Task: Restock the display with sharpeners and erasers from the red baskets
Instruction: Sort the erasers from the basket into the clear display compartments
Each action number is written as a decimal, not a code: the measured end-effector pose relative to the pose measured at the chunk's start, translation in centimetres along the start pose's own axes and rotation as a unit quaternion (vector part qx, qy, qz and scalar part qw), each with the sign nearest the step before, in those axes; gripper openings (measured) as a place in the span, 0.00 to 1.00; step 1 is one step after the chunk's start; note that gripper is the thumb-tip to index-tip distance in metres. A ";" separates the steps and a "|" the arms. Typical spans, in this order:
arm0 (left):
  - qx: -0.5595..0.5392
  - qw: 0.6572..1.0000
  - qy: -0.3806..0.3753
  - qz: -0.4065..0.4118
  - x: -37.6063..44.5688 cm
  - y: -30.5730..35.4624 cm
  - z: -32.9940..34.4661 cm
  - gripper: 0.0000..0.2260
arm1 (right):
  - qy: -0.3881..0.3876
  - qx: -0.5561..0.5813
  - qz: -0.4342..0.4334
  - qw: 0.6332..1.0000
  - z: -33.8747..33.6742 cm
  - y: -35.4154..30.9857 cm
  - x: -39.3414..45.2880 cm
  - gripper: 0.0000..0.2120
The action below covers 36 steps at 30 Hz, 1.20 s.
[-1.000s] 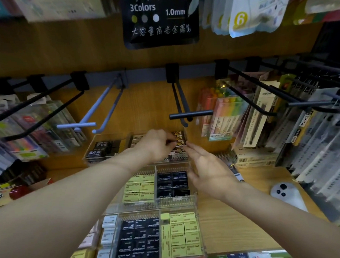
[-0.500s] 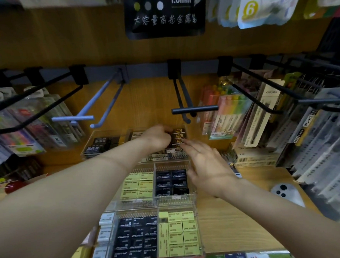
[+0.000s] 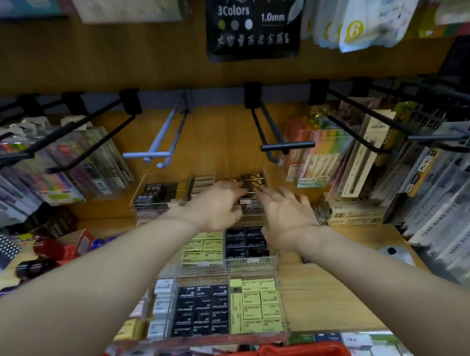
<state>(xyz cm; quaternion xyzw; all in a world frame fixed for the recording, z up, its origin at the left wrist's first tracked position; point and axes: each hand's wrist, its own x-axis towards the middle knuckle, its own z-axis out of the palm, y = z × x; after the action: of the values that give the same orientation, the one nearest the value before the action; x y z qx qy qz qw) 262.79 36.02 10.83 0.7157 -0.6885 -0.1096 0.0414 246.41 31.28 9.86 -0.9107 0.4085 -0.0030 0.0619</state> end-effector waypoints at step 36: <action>-0.313 0.886 -0.311 -0.144 -29.4 8.0 34.0 0.14 | -0.376 0.189 0.070 0.905 31.6 -3.1 -32.4 0.25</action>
<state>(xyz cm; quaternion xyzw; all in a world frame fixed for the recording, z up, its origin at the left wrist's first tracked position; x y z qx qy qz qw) 246.86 67.98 -17.58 0.6859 -0.4858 -0.5409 0.0312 228.91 60.93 -19.69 -0.7844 0.4097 0.2663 0.3819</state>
